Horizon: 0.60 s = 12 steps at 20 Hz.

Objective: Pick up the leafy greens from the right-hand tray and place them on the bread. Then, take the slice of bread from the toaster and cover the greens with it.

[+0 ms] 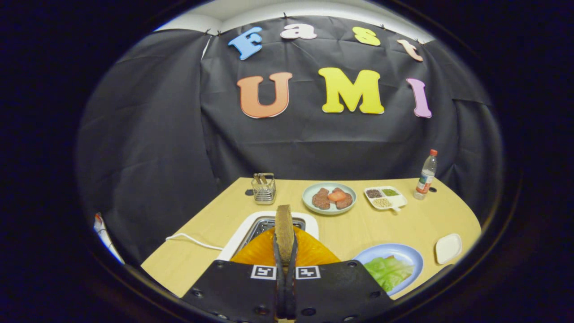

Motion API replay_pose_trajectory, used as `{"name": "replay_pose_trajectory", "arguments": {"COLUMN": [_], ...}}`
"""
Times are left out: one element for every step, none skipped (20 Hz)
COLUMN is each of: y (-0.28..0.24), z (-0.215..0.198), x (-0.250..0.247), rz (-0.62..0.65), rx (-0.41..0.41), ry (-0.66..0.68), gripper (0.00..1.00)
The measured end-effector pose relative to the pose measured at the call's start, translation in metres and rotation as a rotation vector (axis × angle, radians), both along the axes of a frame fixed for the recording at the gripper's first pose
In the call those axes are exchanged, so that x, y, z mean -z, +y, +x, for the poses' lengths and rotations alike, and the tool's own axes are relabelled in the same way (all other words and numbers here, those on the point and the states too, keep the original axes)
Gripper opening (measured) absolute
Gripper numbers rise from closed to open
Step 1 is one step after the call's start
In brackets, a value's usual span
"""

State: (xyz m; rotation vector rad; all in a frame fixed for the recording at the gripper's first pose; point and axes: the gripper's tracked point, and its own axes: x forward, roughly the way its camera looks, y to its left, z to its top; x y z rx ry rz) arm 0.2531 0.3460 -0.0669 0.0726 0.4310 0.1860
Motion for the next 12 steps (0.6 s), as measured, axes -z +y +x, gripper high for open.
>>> {"name": "replay_pose_trajectory", "arguments": {"y": [-0.001,-0.003,-0.004,-0.006,-0.008,-0.011,-0.014,-0.021,-0.031,-0.043,-0.055,-0.068], "z": [-0.001,-0.002,-0.003,-0.006,-0.009,-0.013,-0.016,-0.019,-0.023,-0.025,-0.028,-0.029], "x": [-0.013,-0.026,-0.036,-0.047,-0.057,-0.067,-0.076,-0.083,-0.089,-0.093,-0.095,-0.094], "rz": [0.013,0.016,0.018,0.029,0.05,0.073,0.093,0.102,0.11,0.114,0.117,0.119], "rx": [-0.001,-0.007,-0.015,-0.015,-0.02,-0.021,-0.027,-0.025,-0.021,-0.011,-0.001,0.01], "ry": [-0.026,-0.05,-0.074,-0.095,-0.114,-0.131,-0.149,-0.164,-0.181,-0.196,-0.207,-0.213], "gripper": [0.01,0.01,0.01,0.01,0.01,0.01,0.01,0.01,0.01,0.01,0.01,0.01]}}
